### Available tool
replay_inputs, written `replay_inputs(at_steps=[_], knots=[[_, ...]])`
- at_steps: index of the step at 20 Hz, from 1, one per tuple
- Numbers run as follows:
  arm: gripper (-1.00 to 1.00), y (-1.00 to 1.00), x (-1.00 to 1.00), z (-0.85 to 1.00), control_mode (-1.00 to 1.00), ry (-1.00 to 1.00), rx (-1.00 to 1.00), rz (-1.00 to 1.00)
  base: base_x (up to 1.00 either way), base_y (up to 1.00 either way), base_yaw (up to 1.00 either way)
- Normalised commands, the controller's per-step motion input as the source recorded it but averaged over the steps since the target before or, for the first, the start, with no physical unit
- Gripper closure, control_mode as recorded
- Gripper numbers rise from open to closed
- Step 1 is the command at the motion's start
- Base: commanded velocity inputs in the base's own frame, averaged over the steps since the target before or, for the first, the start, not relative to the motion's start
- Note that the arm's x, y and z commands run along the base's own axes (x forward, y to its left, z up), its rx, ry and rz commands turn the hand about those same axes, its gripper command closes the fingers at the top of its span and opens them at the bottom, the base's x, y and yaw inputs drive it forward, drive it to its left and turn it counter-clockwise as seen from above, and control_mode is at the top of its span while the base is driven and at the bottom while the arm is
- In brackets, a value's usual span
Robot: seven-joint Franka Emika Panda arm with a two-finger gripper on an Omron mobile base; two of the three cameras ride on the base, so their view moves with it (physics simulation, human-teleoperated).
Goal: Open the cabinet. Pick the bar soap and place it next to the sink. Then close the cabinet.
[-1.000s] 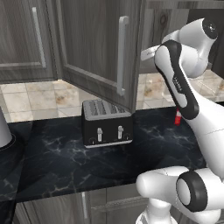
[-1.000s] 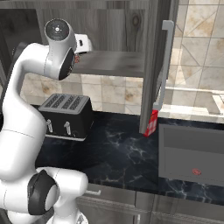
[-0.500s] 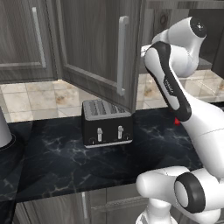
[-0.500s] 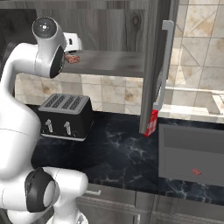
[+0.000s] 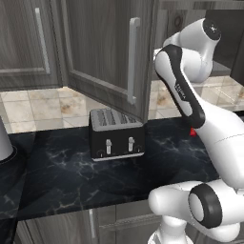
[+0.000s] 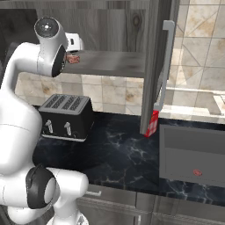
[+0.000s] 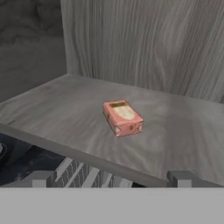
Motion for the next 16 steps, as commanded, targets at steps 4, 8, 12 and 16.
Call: replay_inputs(at_steps=[4,8,12,16], knots=[[-1.0,0.0,0.28,0.0,-1.0,0.16,0.0,0.0,0.0,0.0,0.0],[-1.0,0.0,0.41,0.0,-1.0,0.22,0.0,0.0,0.0,0.0,0.0],[-1.0,0.0,0.21,0.0,-1.0,0.17,0.0,0.0,0.0,0.0,0.0],[-1.0,0.0,0.19,0.0,-1.0,0.1,0.0,0.0,0.0,0.0,0.0]])
